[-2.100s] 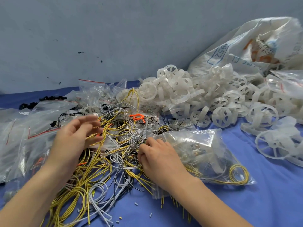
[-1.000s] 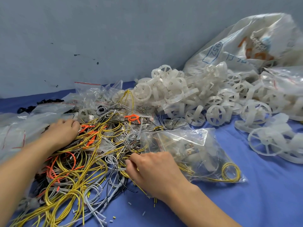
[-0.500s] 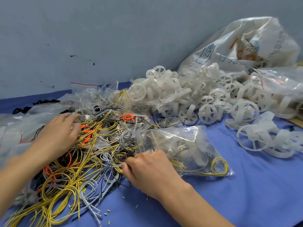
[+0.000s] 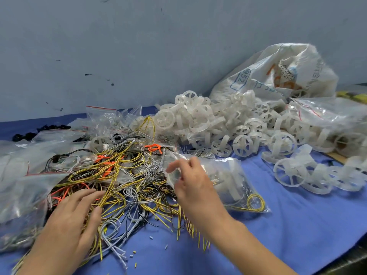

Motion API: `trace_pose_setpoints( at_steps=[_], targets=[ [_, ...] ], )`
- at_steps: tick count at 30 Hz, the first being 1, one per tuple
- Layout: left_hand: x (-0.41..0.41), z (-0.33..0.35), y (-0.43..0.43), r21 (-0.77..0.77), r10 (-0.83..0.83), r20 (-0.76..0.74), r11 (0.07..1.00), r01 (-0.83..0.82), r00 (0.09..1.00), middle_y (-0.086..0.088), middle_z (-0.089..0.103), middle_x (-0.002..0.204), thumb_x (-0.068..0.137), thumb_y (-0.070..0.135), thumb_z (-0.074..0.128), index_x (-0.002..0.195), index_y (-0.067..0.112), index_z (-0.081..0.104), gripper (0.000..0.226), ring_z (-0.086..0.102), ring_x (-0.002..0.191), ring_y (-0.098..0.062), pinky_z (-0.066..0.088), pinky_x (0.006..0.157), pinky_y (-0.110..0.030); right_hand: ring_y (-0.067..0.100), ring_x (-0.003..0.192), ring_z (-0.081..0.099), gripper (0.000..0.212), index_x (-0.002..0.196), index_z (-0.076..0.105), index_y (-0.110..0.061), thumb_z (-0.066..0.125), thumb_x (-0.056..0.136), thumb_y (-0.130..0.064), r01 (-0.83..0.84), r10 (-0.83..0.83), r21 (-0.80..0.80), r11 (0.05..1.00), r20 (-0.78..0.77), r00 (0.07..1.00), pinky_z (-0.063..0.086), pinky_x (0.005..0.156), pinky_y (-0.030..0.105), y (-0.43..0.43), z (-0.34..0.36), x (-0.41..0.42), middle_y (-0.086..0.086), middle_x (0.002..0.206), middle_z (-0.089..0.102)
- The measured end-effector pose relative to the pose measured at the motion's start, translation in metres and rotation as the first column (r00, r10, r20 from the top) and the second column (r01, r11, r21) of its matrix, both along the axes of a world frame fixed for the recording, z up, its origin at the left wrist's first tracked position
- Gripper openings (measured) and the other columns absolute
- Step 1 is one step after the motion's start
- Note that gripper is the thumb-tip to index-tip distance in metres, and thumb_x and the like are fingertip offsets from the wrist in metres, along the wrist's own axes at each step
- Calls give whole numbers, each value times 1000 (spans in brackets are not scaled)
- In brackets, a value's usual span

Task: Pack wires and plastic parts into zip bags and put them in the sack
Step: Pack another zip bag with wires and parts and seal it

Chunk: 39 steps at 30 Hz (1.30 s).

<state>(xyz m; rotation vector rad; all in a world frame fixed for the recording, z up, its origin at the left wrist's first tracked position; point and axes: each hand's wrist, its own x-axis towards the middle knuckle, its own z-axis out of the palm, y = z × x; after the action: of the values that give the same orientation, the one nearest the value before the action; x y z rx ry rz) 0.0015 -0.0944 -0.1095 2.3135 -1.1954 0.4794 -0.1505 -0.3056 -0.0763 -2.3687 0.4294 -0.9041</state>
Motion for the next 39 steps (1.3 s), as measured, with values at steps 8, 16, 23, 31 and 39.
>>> trace_pose_setpoints(
  at_steps=[8,16,23,31,39],
  targets=[
    [-21,15,7,52,-14,-58,998,17,998,2,59,120,90,47,32,124,16,63,55,48,114,-15,39,97,-37,0,58,42,36,100,63,-31,57,85,2,-43,-136,379,924,432,891,35,51,11,-49,59,-27,-11,75,45],
    [-21,-2,18,396,-78,-82,912,105,994,11,52,132,92,66,6,133,30,55,74,50,124,-13,42,105,-35,2,58,43,39,94,65,-31,47,89,3,-56,-151,397,916,473,868,36,49,12,-55,61,-45,-9,78,51],
    [-18,-7,19,434,-85,-98,893,119,992,25,34,139,84,65,-5,139,43,39,73,29,134,2,23,112,-20,6,62,44,39,94,66,-30,46,89,4,-81,-79,379,922,389,918,36,54,14,-40,47,-31,-8,84,54],
    [-30,5,-12,251,-137,-90,955,156,986,22,51,125,96,54,18,128,34,55,53,44,121,1,33,103,-18,3,51,35,39,90,67,-29,42,88,0,-56,-206,471,881,486,849,29,45,15,-39,48,-25,-19,71,51],
    [-42,23,-130,203,-267,-35,942,268,963,8,59,117,103,31,40,127,25,57,30,52,109,-12,42,97,-33,5,45,35,37,88,66,-31,42,90,-2,-33,-215,468,883,467,858,28,43,14,-31,46,-23,-9,81,54]
  ],
)
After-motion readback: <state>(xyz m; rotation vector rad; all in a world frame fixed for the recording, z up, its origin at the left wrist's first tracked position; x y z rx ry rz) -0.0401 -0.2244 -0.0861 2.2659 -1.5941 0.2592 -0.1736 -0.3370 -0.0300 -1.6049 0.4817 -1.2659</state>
